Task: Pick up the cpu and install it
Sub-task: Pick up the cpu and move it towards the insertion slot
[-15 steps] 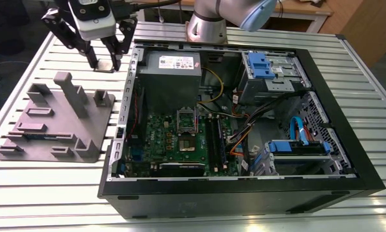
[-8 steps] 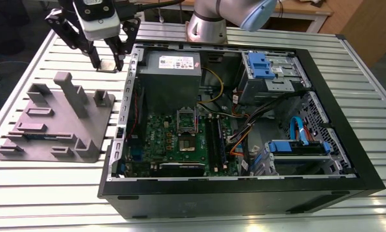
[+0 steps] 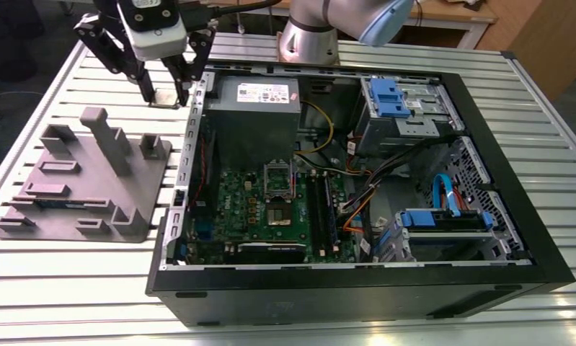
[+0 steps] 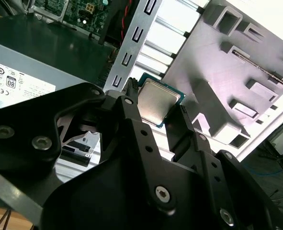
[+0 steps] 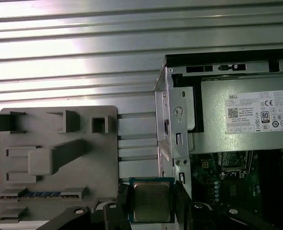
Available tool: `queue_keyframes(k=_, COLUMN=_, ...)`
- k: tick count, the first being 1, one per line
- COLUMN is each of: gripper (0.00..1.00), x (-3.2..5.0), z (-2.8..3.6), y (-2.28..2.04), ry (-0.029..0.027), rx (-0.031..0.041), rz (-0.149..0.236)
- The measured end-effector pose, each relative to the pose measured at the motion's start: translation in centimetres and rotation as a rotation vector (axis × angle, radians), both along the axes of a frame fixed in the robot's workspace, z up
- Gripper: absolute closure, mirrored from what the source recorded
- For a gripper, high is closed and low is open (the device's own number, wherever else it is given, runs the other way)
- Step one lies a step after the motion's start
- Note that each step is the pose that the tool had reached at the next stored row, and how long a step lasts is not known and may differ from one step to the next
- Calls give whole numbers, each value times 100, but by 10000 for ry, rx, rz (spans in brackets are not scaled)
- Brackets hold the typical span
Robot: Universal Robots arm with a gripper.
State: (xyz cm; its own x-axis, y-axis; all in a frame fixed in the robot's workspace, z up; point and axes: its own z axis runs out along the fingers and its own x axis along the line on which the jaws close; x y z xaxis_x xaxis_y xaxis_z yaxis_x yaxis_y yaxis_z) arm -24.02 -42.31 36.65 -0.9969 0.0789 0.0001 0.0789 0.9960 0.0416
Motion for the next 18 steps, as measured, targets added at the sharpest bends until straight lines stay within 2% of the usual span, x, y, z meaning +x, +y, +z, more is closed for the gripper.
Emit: queue_keyframes(k=18, gripper=53, x=131, z=0, y=0, ry=0, rx=-1, rz=0)
